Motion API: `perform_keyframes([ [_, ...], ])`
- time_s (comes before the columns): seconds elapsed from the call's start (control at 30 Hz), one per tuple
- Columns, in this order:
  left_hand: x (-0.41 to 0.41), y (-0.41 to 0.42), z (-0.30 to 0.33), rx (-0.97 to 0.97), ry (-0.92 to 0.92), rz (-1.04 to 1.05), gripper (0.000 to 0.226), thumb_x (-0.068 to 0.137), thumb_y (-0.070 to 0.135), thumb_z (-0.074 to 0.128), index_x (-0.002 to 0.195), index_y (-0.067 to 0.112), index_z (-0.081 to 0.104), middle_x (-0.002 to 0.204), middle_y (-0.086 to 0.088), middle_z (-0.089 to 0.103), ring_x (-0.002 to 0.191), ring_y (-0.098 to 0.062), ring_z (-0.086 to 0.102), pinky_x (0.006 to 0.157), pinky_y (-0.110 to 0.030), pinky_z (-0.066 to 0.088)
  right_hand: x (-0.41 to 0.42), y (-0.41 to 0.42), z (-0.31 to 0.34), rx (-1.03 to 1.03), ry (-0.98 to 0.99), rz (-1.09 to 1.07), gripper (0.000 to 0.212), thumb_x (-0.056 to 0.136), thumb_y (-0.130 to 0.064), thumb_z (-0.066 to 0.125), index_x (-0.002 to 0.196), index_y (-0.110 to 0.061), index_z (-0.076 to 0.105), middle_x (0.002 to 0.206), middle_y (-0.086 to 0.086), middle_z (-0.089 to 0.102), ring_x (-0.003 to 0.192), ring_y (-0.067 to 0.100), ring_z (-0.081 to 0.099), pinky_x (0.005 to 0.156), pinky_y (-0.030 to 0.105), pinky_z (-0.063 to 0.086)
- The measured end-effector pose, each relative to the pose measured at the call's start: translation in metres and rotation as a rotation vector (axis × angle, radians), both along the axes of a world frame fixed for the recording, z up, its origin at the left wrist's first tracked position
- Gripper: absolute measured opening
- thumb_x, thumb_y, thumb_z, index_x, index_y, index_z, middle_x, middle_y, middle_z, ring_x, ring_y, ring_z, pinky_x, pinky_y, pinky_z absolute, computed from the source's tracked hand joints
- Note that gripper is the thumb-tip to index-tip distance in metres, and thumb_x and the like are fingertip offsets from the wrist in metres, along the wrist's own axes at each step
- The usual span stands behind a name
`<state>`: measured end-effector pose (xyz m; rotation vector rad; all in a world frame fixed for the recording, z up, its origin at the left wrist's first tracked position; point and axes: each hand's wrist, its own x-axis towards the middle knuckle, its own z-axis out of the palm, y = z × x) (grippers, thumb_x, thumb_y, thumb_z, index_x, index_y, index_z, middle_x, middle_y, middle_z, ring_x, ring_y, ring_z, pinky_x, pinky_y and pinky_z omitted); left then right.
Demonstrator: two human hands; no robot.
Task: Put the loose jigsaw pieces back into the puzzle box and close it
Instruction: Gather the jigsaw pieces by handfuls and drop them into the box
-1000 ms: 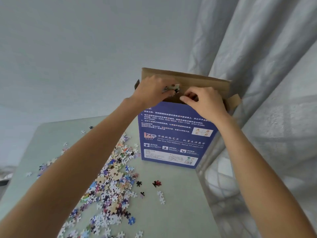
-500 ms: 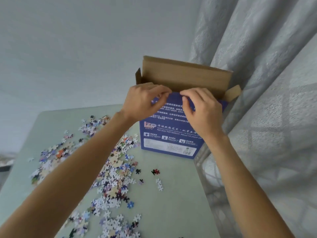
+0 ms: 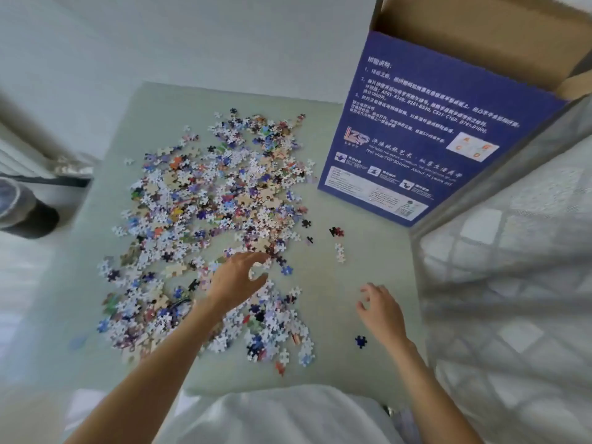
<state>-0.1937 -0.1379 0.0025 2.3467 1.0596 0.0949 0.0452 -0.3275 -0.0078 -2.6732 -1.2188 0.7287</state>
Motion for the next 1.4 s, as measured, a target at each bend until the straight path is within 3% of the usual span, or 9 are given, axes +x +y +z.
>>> perform_keyframes([
  [0.17, -0.024, -0.031, -0.029, -0.023, 0.106, -0.008, 0.049, 0.086, 0.043, 0.058, 0.131, 0.031, 0.046, 0.136, 0.008, 0.048, 0.129, -0.017, 0.039, 0.108, -0.042, 0.034, -0.022, -0.034, -0.003, -0.22, 0.011, -0.119, 0.028, 0.091, -0.025, 0.053, 0.112, -0.007, 0.047, 0.112, 0.011, 0.053, 0.097, 0.031, 0.058, 0.073, 0.031, 0.041],
  [0.53, -0.12, -0.081, -0.043, -0.061, 0.169, 0.235, 0.073, 0.077, 0.051, 0.065, 0.139, 0.027, 0.037, 0.146, 0.001, 0.033, 0.134, -0.022, 0.03, 0.111, -0.041, 0.028, -0.151, 0.045, -0.008, 0.1, 0.44, 0.049, 0.032, 0.087, -0.013, 0.062, 0.116, -0.012, 0.05, 0.108, -0.001, 0.045, 0.073, -0.001, 0.046, 0.059, 0.002, 0.038],
  [0.67, -0.125, -0.087, -0.043, -0.059, 0.217, 0.294, 0.094, 0.069, 0.064, 0.065, 0.145, 0.026, 0.025, 0.148, 0.0, 0.03, 0.135, -0.023, 0.026, 0.113, -0.042, 0.025, -0.158, 0.064, -0.009, 0.133, 0.629, 0.007, 0.04, 0.084, -0.009, 0.066, 0.12, -0.018, 0.05, 0.118, 0.003, 0.051, 0.085, 0.003, 0.056, 0.065, 0.01, 0.047],
  [0.77, -0.112, -0.085, -0.045, -0.11, 0.261, 0.315, 0.108, 0.063, 0.073, 0.061, 0.147, 0.026, 0.013, 0.151, -0.001, 0.02, 0.138, -0.026, 0.016, 0.115, -0.044, 0.019, -0.147, 0.072, -0.008, 0.151, 0.356, 0.267, 0.049, 0.082, -0.014, 0.069, 0.125, -0.021, 0.046, 0.125, 0.005, 0.044, 0.102, 0.011, 0.05, 0.077, 0.01, 0.044],
  [0.87, -0.098, -0.081, -0.047, -0.1, 0.301, 0.301, 0.114, 0.063, 0.073, 0.062, 0.148, 0.024, 0.004, 0.151, -0.004, 0.015, 0.138, -0.026, 0.014, 0.116, -0.042, 0.016, -0.137, 0.088, -0.012, 0.036, 0.067, 0.603, 0.084, 0.077, -0.032, 0.074, 0.144, -0.026, 0.024, 0.148, 0.011, 0.02, 0.133, 0.028, 0.024, 0.107, 0.037, 0.034],
  [0.93, -0.091, -0.078, -0.047, -0.097, 0.293, 0.29, 0.113, 0.065, 0.066, 0.066, 0.148, 0.022, 0.003, 0.149, -0.006, 0.017, 0.137, -0.025, 0.018, 0.116, -0.038, 0.016, -0.138, 0.105, -0.016, -0.063, 0.009, 0.746, 0.102, 0.073, -0.037, 0.076, 0.149, -0.03, 0.008, 0.155, 0.008, 0.002, 0.141, 0.03, 0.007, 0.112, 0.046, 0.023],
  [1.03, -0.088, -0.067, -0.046, -0.141, 0.192, 0.297, 0.1, 0.067, 0.049, 0.074, 0.146, 0.023, 0.019, 0.144, -0.002, 0.026, 0.132, -0.021, 0.027, 0.114, -0.037, 0.023, -0.144, 0.133, -0.019, -0.149, -0.022, 0.836, 0.113, 0.067, -0.043, 0.078, 0.149, -0.032, 0.001, 0.156, 0.004, 0.002, 0.141, 0.03, 0.009, 0.111, 0.05, 0.025],
  [1.2, -0.085, -0.052, -0.046, -0.167, 0.074, 0.314, 0.072, 0.071, 0.032, 0.075, 0.135, 0.022, 0.044, 0.133, -0.002, 0.042, 0.122, -0.019, 0.04, 0.109, -0.032, 0.032, -0.147, 0.146, -0.023, -0.148, 0.035, 0.866, 0.1, 0.07, -0.028, 0.079, 0.147, -0.027, 0.016, 0.141, 0.007, 0.028, 0.124, 0.026, 0.032, 0.09, 0.029, 0.042],
  [1.4, -0.076, -0.045, -0.044, -0.186, 0.114, 0.297, 0.066, 0.073, 0.033, 0.075, 0.131, 0.025, 0.045, 0.13, 0.0, 0.042, 0.118, -0.017, 0.038, 0.105, -0.031, 0.037, -0.142, 0.144, -0.028, -0.139, 0.108, 0.793, 0.07, 0.069, -0.031, 0.079, 0.125, -0.019, 0.038, 0.123, 0.011, 0.042, 0.108, 0.022, 0.045, 0.088, 0.028, 0.043],
])
